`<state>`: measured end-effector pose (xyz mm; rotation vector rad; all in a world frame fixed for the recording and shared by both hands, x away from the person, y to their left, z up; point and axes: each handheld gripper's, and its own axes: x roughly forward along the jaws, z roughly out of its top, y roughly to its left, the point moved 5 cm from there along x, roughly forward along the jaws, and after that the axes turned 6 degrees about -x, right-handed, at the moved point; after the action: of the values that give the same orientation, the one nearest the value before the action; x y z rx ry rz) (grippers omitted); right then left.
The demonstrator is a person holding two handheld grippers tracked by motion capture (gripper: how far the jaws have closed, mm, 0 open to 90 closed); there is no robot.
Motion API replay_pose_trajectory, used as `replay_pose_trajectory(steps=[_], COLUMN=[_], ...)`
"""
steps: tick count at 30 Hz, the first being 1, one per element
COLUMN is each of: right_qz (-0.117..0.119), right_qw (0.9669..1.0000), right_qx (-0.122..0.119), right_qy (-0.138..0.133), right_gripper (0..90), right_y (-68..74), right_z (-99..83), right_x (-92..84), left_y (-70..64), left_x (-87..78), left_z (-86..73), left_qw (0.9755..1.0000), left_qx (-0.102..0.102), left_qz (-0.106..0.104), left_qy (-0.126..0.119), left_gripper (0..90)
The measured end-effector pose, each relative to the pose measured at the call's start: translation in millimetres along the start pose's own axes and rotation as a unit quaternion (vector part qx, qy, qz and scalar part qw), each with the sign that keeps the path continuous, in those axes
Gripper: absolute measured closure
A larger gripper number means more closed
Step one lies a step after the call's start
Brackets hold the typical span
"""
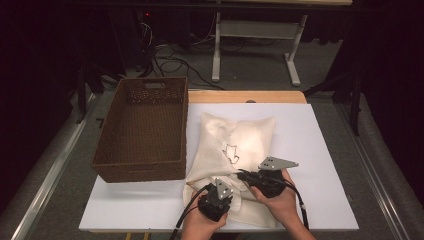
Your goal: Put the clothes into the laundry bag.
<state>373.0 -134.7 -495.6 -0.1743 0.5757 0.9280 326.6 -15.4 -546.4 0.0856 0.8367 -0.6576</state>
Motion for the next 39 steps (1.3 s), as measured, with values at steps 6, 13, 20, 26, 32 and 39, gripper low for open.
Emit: replay_pose_trajectory(steps=[6, 13, 20, 26, 32, 39], right_qz=[0.001, 0.001, -0.005, -0.012, -0.009, -0.011], right_qw=[1.0, 0.9999, 0.9999, 0.9997, 0.9998, 0.9999], right_qx=[0.002, 0.006, 0.01, 0.014, 0.013, 0.008], right_qy=[0.002, 0.008, 0.011, 0.015, 0.012, 0.009], right_gripper=[88.2, 88.2, 88.2, 88.2, 88.1, 88.1], right_y=[1.4, -0.2, 0.4, -3.1, -4.2, -2.9], right_z=[-1.3, -5.3, -5.8, -9.3, -8.9, -7.9], right_x=[1.0, 3.7, 3.1, 3.3, 2.7, 1.8], left_y=[-1.3, 11.2, 17.2, 33.2, 31.9, 34.6], left_x=[15.8, 30.6, 34.7, 32.9, 10.8, -27.3], left_z=[22.1, 27.9, 32.2, 35.3, 27.2, 20.5], left_qw=[0.9998, 0.9976, 0.9935, 0.987, 0.9918, 0.9912], left_qx=[-0.012, -0.052, -0.072, -0.135, -0.107, -0.088], left_qz=[-0.003, -0.016, 0.065, 0.064, 0.017, 0.014], left_qy=[-0.016, -0.043, -0.06, -0.059, -0.067, -0.098], left_gripper=[86.6, 87.1, 87.5, 86.5, 64.7, 49.6])
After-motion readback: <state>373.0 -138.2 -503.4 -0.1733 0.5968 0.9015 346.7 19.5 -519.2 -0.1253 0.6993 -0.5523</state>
